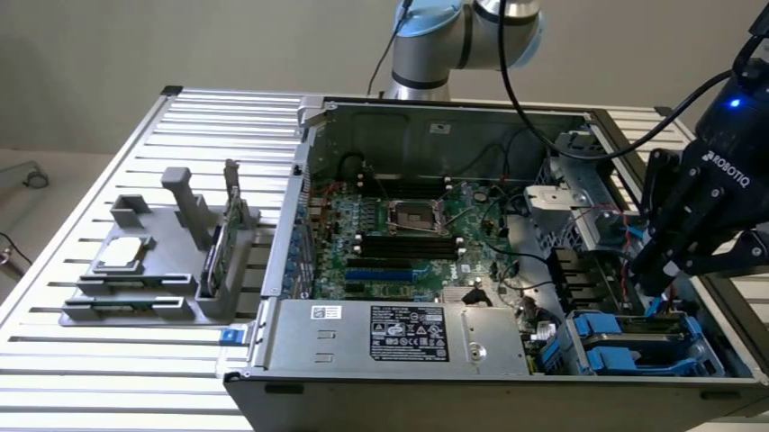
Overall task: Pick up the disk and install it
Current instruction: 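Insert the second disk wire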
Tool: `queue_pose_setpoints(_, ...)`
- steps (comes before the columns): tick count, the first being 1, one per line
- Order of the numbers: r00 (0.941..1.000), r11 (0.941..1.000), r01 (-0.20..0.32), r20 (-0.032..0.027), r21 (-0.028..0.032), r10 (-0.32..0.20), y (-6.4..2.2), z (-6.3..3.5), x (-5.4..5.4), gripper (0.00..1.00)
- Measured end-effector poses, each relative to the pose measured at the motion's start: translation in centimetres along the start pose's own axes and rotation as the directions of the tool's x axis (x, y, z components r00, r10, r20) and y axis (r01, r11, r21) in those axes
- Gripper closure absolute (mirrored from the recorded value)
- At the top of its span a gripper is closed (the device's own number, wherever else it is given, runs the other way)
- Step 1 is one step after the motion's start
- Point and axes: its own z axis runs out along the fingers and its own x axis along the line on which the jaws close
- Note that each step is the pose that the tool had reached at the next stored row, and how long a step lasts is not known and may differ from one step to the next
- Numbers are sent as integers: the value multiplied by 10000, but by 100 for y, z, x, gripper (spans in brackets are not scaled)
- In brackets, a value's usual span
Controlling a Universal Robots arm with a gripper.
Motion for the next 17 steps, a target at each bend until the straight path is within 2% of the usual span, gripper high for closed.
queue_pose_setpoints(2, 10000, 10000, -7, 89, -1, 7, -1, -4, 0, 76)
queue_pose_setpoints(5, 9999, 10000, -12, 163, -3, 12, -1, -3, 0, 76)
queue_pose_setpoints(17, 9999, 10000, 28, 167, -29, -27, 7, 75, 10, 76)
